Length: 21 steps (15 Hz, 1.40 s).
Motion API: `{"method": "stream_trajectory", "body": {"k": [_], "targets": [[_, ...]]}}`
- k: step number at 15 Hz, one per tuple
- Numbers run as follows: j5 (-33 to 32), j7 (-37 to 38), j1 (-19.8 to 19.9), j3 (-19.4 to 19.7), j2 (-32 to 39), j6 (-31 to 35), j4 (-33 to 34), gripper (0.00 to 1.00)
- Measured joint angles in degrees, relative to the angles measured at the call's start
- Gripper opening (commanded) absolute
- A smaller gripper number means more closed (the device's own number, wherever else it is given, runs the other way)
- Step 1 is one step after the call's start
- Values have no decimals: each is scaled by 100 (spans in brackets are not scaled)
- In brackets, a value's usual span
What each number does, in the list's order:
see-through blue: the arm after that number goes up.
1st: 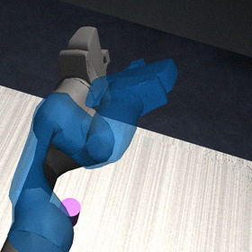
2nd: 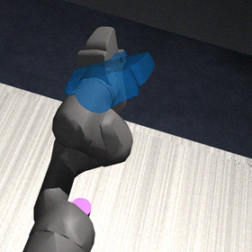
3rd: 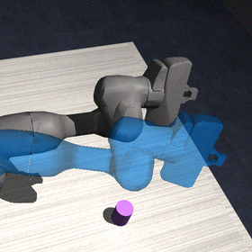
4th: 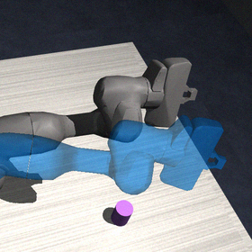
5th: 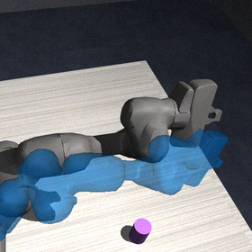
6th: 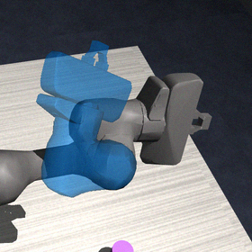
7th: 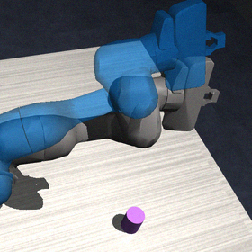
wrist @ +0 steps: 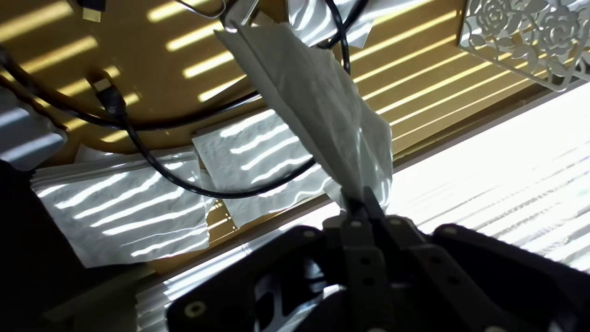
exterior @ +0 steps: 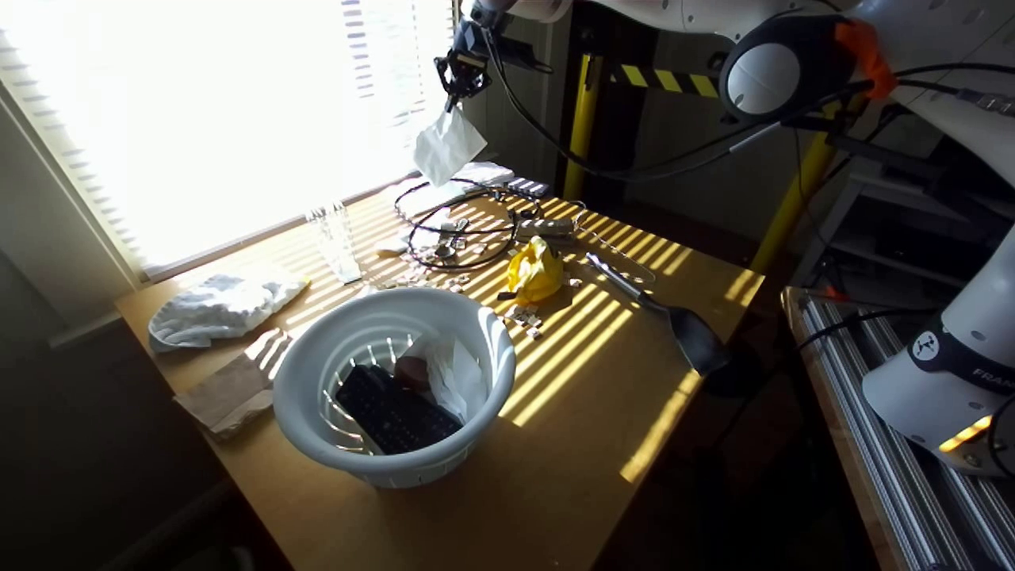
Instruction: Pick up the tissue, then place it on the white stand
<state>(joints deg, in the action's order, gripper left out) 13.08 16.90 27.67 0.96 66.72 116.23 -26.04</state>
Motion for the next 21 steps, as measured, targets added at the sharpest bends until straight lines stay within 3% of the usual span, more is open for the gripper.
{"method": "stream_trajectory", "body": {"k": [4,9,13,17,21], "targets": [[2,150,-27,-1,22,161,-5,0],[-63,847,-488,186,29,1190,4,0],[-485,1473,-1123,568,22,1886,6,0],[-1163,2341,-1709,1238,30,2565,6,1],[-1370,2462,-1944,1414,31,2594,5,1]]}}
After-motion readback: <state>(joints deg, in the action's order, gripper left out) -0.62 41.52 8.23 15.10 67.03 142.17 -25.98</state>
